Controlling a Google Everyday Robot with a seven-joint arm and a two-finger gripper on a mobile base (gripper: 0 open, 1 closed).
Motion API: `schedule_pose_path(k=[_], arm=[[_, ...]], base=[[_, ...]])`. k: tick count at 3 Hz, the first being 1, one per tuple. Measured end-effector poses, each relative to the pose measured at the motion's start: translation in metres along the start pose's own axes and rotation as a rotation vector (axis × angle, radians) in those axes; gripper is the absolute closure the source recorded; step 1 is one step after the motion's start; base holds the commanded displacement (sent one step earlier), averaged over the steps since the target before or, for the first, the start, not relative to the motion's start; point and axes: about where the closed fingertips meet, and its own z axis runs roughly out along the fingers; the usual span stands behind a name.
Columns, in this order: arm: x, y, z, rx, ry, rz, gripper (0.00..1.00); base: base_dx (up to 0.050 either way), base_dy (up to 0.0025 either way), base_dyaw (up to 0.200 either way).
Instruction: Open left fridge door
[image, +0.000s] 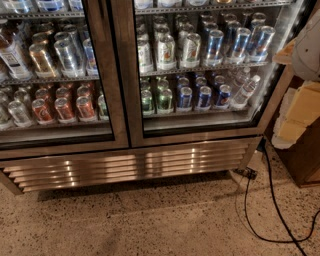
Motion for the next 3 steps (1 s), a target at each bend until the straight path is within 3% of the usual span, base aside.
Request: schedule_pose_path(k=[1,2,3], arm=[[0.0,0.0,0.0,0.0,0.0,0.0,0.0],[-0.017,0.0,0.011,-0.053,-0.097,-0.03,0.0],[-0.048,0.001,0.027,-0.155,-0.283,-0.088,0.0]], base=[[0.0,0.0,0.0],[0.0,0.0,0.0],[0.0,0.0,0.0]])
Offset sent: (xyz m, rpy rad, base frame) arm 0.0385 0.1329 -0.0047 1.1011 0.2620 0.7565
